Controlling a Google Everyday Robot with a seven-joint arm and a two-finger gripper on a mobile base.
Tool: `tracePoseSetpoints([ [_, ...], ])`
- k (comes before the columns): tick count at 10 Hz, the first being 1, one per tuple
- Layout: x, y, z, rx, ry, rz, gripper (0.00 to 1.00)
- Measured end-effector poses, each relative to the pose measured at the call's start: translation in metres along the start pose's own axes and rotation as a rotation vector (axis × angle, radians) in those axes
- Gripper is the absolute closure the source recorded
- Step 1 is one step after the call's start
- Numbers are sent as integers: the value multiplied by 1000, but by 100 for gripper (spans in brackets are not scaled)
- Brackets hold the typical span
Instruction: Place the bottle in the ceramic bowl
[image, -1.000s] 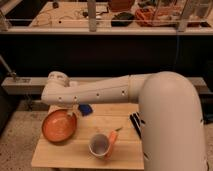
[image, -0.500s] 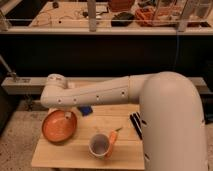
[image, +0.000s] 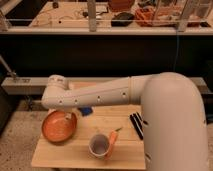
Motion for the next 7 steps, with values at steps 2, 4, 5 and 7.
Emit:
tracePoseSetpoints([
  [2, 0, 2, 1, 1, -8, -10, 88],
  [4, -3, 0, 3, 3, -17, -21, 88],
  [5, -5, -1, 4, 6, -23, -27, 88],
  [7, -6, -1, 5, 12, -30, -35, 88],
])
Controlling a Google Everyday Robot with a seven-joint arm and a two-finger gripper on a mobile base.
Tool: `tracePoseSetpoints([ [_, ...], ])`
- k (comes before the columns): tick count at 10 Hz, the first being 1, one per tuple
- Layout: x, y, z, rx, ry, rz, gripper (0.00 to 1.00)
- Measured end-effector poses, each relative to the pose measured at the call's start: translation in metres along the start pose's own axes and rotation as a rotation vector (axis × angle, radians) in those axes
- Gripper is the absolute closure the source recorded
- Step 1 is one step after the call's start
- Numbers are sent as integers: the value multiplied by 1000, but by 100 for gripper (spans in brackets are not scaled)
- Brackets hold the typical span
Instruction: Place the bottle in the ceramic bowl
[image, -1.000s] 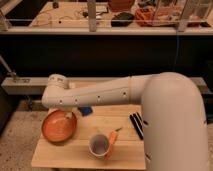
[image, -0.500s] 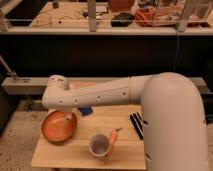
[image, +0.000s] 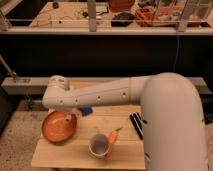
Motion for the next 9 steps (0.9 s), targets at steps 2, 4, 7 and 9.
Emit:
tracePoseSetpoints([
  [2, -2, 0, 1, 0, -8, -9, 88],
  [4, -5, -2, 4, 3, -16, -19, 88],
  [7, -7, -5, 6, 9, -26, -32, 88],
  [9, -8, -5, 7, 9, -32, -39, 88],
])
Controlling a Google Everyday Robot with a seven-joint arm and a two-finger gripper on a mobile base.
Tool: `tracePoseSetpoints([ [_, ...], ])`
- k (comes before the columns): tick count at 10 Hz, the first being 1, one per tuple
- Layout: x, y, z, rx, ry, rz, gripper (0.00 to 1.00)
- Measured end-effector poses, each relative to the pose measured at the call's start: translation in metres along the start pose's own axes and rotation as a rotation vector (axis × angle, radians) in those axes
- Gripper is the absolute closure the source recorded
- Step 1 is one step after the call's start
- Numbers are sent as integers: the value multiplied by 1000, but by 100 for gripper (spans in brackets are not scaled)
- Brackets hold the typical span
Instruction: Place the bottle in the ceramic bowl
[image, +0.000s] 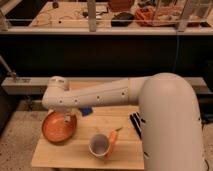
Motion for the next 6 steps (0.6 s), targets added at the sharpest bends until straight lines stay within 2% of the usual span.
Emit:
tracePoseSetpoints([
  [6, -4, -9, 3, 13, -16, -30, 88],
])
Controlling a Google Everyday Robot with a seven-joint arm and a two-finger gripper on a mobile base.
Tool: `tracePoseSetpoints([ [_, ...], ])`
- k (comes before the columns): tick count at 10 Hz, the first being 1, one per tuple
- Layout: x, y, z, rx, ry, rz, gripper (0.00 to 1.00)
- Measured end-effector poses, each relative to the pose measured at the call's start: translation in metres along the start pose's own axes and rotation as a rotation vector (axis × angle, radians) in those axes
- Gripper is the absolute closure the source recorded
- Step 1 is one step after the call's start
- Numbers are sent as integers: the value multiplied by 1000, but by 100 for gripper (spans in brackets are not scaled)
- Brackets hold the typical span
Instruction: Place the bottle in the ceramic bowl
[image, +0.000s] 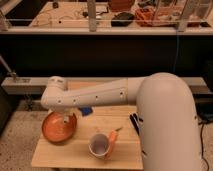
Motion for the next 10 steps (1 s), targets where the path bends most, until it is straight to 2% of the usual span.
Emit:
tracePoseSetpoints([
  [2, -1, -5, 1, 8, -6, -16, 93],
  [10, -3, -15, 4, 18, -20, -59, 93],
])
